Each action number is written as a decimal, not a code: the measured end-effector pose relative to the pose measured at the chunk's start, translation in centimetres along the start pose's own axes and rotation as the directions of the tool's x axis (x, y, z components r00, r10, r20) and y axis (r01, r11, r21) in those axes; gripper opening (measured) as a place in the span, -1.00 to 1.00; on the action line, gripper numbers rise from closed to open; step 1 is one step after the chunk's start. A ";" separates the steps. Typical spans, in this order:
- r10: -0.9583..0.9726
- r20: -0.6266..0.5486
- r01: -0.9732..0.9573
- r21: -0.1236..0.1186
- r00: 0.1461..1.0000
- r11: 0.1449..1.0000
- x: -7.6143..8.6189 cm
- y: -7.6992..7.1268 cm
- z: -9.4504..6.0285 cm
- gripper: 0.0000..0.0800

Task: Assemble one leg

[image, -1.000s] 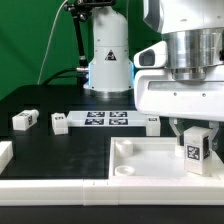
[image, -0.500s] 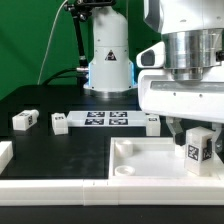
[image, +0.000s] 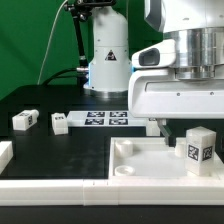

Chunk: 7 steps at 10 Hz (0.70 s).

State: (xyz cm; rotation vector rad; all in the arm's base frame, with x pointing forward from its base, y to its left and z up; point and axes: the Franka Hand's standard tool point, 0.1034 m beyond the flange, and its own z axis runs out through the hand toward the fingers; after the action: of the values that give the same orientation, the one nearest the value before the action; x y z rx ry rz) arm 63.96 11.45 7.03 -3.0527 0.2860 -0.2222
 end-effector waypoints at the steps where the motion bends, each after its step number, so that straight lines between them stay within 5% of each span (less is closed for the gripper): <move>1: -0.090 0.001 0.090 0.000 0.996 0.996 0.0 -0.1 0.0 0.62; 5: -0.374 -0.021 0.373 -0.013 0.927 0.928 0.1 0.1 0.0 0.62; 6: -0.401 -0.020 0.401 -0.014 0.916 0.916 0.1 0.1 0.1 0.40; 7: -0.382 -0.021 0.382 -0.012 0.924 0.924 0.1 0.1 0.1 0.40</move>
Offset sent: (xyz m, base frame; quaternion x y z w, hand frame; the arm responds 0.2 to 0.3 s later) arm -0.0049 0.0028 0.0016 -0.0030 0.0176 -0.1434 0.9895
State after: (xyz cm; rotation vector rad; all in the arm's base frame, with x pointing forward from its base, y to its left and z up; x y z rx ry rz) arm 64.07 11.36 6.99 -3.0847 -0.3157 -0.2749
